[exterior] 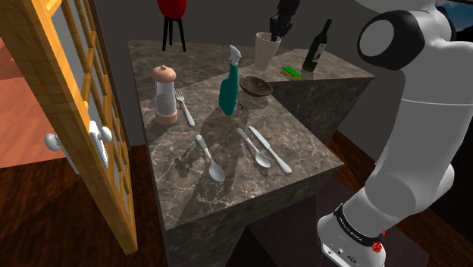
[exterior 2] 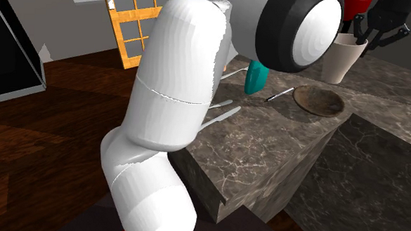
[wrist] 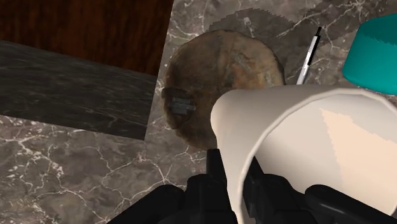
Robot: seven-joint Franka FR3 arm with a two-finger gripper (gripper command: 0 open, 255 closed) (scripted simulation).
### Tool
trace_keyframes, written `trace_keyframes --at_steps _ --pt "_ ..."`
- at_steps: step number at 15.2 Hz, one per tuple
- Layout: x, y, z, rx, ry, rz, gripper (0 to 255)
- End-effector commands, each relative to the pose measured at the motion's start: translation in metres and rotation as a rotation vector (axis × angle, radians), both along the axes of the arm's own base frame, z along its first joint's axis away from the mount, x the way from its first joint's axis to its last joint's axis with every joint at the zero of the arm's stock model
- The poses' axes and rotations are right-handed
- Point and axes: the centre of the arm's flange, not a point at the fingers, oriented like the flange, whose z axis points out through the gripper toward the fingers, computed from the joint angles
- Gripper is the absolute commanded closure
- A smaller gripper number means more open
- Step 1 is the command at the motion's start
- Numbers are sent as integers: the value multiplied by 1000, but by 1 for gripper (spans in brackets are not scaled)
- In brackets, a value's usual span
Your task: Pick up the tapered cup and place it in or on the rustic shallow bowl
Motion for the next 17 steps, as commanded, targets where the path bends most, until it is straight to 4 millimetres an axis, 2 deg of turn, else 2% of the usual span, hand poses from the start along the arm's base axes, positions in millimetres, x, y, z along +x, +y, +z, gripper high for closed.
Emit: trace_keyframes --at_steps 1,13,17 --pt "-1 -1 -11 0 -1 0 255" --pt "-1 -1 -77 0 -1 0 255" --pt "-1 -1 -77 0 -1 0 255"
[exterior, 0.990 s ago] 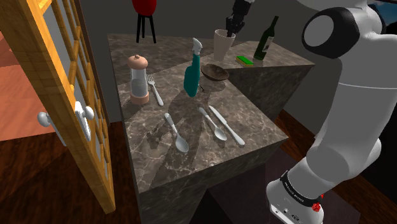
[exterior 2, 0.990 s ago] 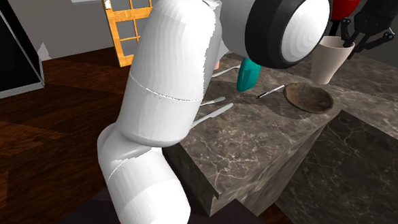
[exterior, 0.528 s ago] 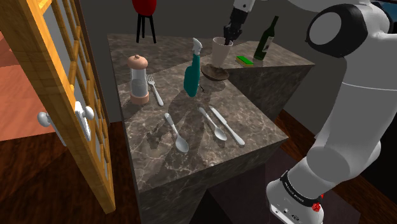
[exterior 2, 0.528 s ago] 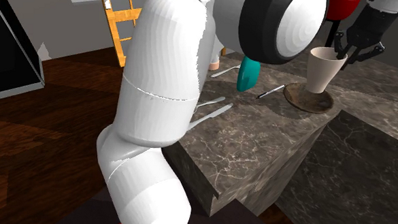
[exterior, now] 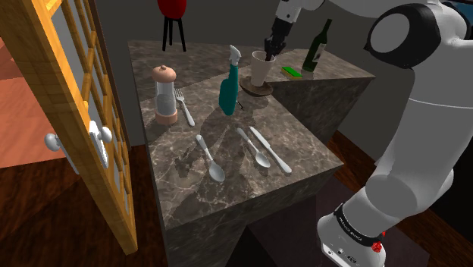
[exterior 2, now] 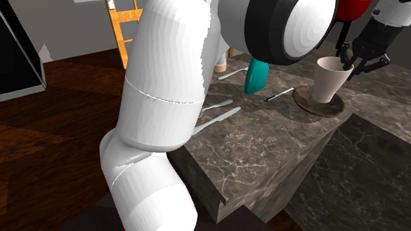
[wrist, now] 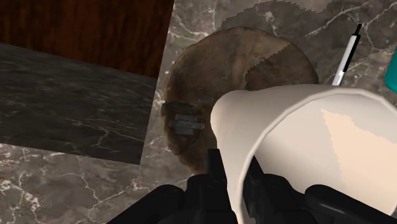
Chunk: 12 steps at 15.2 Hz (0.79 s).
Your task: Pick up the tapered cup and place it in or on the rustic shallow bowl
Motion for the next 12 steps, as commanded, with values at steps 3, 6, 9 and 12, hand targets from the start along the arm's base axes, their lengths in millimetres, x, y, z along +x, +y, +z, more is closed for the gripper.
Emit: trace_keyframes --at_steps 3,6,9,12 --pt "0 0 0 0 -1 0 255" --pt "0 0 0 0 -1 0 0" --pt "0 0 0 0 -1 0 0" --pt "0 -3 26 0 -1 0 0"
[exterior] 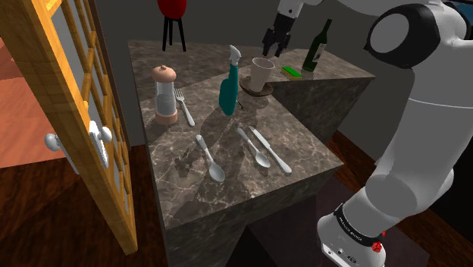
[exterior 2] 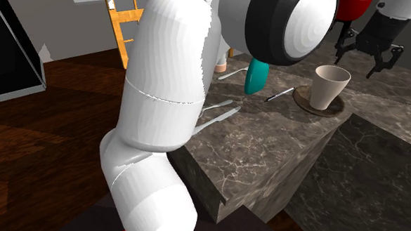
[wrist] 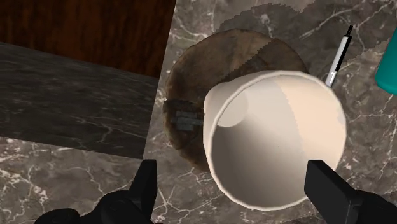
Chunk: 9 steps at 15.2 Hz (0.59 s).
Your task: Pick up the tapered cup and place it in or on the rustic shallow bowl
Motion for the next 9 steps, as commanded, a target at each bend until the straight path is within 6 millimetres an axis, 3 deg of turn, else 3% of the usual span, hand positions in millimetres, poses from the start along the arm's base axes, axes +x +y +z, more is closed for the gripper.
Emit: trace_keyframes --at_steps 1,2,9 --pt "1 -3 22 0 1 0 0" --pt "1 -4 33 0 1 0 0" --pt "1 -4 33 0 1 0 0"
